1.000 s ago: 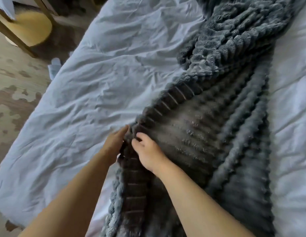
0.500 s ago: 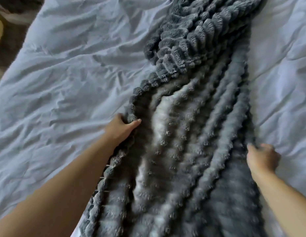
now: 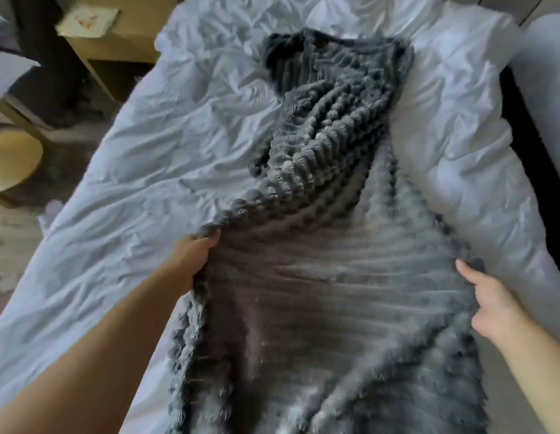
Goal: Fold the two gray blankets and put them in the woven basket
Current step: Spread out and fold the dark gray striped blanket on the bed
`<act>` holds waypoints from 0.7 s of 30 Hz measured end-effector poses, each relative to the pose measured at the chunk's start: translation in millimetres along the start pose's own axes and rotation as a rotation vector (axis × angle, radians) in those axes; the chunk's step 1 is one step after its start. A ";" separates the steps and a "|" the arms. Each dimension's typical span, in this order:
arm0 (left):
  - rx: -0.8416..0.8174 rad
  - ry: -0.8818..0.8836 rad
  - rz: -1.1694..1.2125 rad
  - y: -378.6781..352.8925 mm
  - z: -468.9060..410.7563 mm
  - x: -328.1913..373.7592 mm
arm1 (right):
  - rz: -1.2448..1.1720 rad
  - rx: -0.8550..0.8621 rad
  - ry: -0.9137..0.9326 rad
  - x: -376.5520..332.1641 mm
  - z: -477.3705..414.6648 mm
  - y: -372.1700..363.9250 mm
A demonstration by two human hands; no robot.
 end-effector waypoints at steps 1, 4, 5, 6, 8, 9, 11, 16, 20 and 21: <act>0.084 -0.024 0.064 17.3 8.8 8.9 | -0.131 -0.002 0.075 -2.0 20.1 15.7; 0.191 -0.077 0.099 51.8 47.6 28.7 | -0.395 -0.033 0.125 6.0 79.7 48.2; 0.162 -0.070 0.083 54.9 62.2 32.8 | -0.434 -0.009 0.140 13.1 86.3 58.8; 0.103 -0.050 0.082 55.0 76.0 36.9 | -0.418 -0.072 0.101 21.5 99.8 57.3; -0.076 0.035 0.101 50.8 101.7 49.5 | -0.300 -0.173 0.081 30.3 123.2 47.6; -0.165 0.062 0.095 49.6 111.7 60.3 | -0.194 -0.163 0.098 26.9 133.5 47.3; -0.251 0.017 0.156 52.0 121.5 86.5 | -0.132 -0.242 0.137 8.7 159.0 48.4; -0.075 -0.121 0.470 67.0 131.6 107.7 | -0.623 -0.327 0.416 -19.1 186.9 84.7; -0.109 0.042 0.207 69.9 139.6 70.2 | -0.391 -0.335 0.240 18.7 175.6 92.8; -0.178 0.085 0.120 69.9 143.2 66.7 | -0.265 -0.334 0.182 22.6 177.3 88.1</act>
Point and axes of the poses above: each hand's wrist, its own z-axis away from the middle knuckle, its own y-axis out of the back of the hand, x = y × z, the point moved 3 cm from there along -z, towards the middle knuckle, and after that the axes turned 11 degrees about -y, right-handed, at the moved point
